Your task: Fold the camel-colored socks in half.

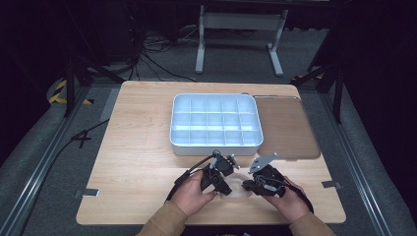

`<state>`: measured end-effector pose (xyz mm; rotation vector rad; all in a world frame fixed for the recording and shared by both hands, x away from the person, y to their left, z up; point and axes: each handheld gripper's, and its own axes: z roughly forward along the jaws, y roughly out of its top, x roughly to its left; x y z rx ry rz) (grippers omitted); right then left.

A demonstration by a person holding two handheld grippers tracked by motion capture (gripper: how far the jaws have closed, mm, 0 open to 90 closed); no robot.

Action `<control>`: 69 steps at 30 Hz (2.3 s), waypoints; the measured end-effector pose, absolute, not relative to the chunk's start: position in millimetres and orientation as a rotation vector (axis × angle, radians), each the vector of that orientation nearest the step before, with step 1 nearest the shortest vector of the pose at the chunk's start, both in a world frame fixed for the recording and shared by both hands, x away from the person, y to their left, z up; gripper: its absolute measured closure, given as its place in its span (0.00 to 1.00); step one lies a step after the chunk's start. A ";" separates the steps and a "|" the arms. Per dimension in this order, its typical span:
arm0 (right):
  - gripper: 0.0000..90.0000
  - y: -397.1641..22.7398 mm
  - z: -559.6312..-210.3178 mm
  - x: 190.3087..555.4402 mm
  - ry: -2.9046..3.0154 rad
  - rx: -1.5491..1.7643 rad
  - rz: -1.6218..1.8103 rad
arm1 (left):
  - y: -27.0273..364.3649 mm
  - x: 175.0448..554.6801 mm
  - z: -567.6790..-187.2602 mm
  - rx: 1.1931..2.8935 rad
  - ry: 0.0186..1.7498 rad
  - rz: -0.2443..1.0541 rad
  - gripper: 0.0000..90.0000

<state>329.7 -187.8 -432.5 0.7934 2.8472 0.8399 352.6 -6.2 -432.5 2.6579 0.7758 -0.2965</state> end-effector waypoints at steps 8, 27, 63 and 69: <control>0.91 -193.4 -444.0 335.2 2.878 0.828 0.772 | -8.5 352.2 -436.8 2.682 0.780 -0.322 0.84; 0.91 -197.7 -448.3 337.4 2.848 0.796 0.799 | -2.4 356.9 -410.6 2.484 0.780 -0.140 0.89; 0.90 -208.1 -442.2 327.4 2.757 0.832 0.876 | 9.1 362.2 -417.1 2.552 0.922 -0.027 0.92; 0.94 -205.0 -434.5 322.0 2.740 0.821 0.934 | 14.8 352.0 -412.8 2.574 0.876 -0.017 0.90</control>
